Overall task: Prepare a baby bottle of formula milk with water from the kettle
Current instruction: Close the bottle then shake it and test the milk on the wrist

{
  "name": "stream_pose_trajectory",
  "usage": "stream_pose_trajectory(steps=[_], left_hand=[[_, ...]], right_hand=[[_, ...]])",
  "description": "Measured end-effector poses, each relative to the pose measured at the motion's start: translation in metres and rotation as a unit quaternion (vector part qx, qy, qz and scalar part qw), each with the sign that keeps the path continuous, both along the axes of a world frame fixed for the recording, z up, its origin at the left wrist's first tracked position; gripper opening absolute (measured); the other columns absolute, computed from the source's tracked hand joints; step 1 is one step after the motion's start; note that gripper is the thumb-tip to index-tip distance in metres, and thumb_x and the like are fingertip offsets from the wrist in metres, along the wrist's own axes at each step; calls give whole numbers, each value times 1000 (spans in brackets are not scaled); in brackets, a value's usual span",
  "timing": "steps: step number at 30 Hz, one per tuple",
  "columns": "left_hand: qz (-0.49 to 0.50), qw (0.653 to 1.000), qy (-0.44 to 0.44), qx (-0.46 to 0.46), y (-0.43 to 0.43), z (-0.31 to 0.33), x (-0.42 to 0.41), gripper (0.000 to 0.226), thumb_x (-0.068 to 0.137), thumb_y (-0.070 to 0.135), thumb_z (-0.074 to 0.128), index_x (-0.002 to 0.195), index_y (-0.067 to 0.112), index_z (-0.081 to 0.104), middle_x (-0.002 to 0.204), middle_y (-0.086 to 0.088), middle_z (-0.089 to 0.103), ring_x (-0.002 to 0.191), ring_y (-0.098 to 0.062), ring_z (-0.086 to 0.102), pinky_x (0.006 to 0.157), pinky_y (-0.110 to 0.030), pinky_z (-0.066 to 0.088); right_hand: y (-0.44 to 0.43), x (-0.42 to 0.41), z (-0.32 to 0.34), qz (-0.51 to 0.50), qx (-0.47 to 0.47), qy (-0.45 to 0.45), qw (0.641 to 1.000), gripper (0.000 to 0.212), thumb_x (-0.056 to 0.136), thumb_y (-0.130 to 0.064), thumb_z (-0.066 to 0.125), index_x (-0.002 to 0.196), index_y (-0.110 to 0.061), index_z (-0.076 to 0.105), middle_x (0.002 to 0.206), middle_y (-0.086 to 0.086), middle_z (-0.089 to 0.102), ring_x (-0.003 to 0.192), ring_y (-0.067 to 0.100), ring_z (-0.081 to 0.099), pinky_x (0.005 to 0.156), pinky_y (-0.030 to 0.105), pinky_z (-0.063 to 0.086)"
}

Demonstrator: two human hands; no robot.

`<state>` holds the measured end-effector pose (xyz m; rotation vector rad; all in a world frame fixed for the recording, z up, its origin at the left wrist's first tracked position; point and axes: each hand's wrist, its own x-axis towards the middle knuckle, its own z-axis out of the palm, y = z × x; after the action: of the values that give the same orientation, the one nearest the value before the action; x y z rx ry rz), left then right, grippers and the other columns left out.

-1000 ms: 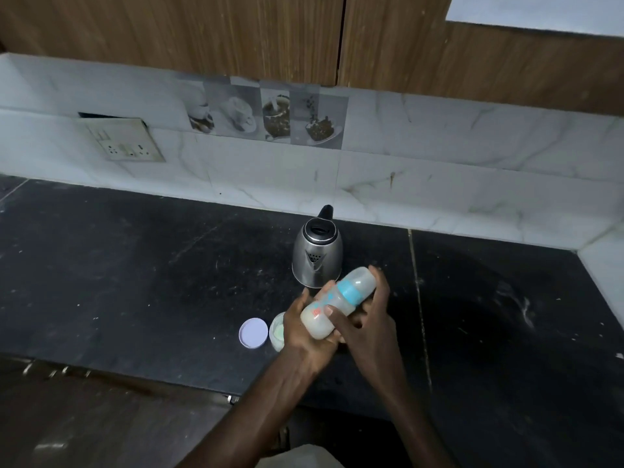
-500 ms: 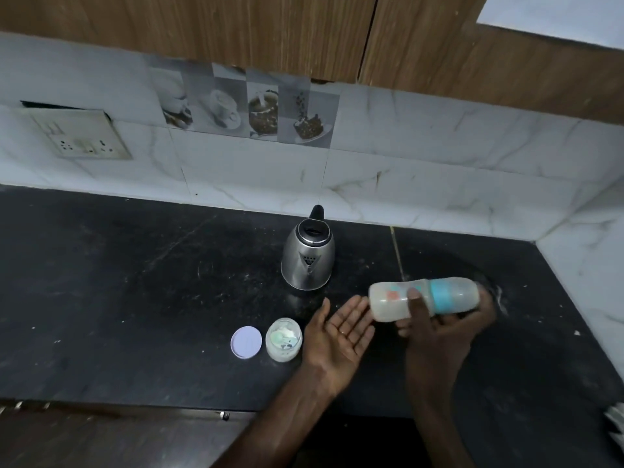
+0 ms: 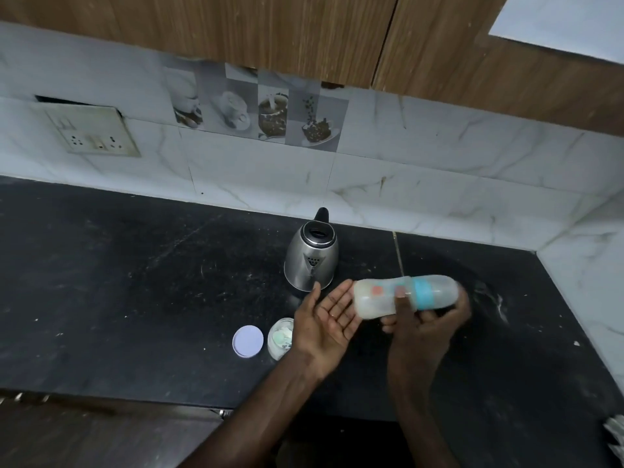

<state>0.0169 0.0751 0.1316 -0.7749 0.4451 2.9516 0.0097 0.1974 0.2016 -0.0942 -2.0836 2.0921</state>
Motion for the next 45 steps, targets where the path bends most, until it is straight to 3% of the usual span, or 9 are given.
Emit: stream_pose_trajectory(steps=[3, 8, 13, 17, 22, 25, 36, 41, 45], left_hand=[[2, 1000, -3, 22, -6, 1, 0, 59, 103, 46, 50, 136, -1, 64, 140, -16, 67, 135, -34, 59, 117, -49, 42], [17, 1000, -7, -9, -23, 0, 4, 59, 103, 49, 48, 139, 4, 64, 141, -11, 67, 131, -26, 64, 119, -41, 41], [35, 999, -5, 14, -35, -1, 5, 59, 103, 46, 51, 137, 0, 63, 139, -15, 68, 134, -33, 60, 122, -50, 36], [27, 1000, 3, -15, -36, 0, 4, 62, 97, 49, 54, 139, 4, 63, 138, -12, 69, 134, -27, 62, 124, -42, 36], [24, 1000, 1, 7, -32, -4, 5, 59, 102, 46, 50, 138, 0, 63, 139, -15, 68, 135, -33, 59, 123, -51, 35], [17, 1000, 2, -14, -31, -4, 4, 59, 103, 47, 47, 139, 3, 64, 139, -12, 68, 135, -28, 60, 124, -44, 35], [1, 999, -5, -32, -21, -2, 0, 58, 102, 48, 50, 136, 4, 66, 138, -12, 69, 129, -25, 64, 111, -39, 48], [1, 1000, -6, 9, -16, 1, -1, 56, 102, 44, 53, 133, -1, 66, 136, -17, 69, 133, -35, 61, 117, -49, 43], [5, 999, -18, -30, -15, -1, 0, 58, 100, 47, 53, 135, 4, 68, 131, -12, 73, 113, -24, 72, 95, -35, 54]], right_hand=[[-4, 8, -7, 120, 107, -26, 987, 77, 82, -23, 88, 141, -42, 44, 117, -5, 75, 93, 13, 78, 67, 34, 65], [-4, -3, 7, -30, -23, 0, 999, 75, 82, -41, 79, 146, -40, 39, 122, 0, 71, 97, 24, 77, 61, 30, 64], [-18, 8, -7, 110, 82, -32, 990, 75, 81, -26, 89, 139, -45, 45, 115, -5, 76, 93, 12, 78, 65, 34, 65], [-16, -4, 2, -8, -11, -1, 1000, 71, 89, -31, 80, 146, -38, 40, 121, 5, 73, 93, 29, 77, 60, 29, 62], [-22, 4, -6, 114, 96, -28, 988, 74, 82, -28, 88, 138, -50, 44, 111, -7, 76, 88, 10, 78, 63, 29, 63], [-14, -6, -1, 30, 27, -10, 999, 76, 84, -31, 86, 145, -42, 42, 120, -1, 75, 96, 22, 78, 66, 30, 65], [-10, -4, 0, 8, 6, -13, 1000, 77, 89, -29, 80, 152, -35, 37, 127, 6, 71, 99, 29, 77, 63, 26, 63], [-12, 0, 0, 106, 89, -46, 989, 73, 83, -29, 88, 142, -41, 46, 104, -3, 78, 78, 17, 78, 57, 23, 60], [-5, -11, 11, 13, 14, -22, 1000, 70, 89, -32, 80, 147, -33, 42, 104, 1, 78, 67, 19, 75, 56, 26, 59]])
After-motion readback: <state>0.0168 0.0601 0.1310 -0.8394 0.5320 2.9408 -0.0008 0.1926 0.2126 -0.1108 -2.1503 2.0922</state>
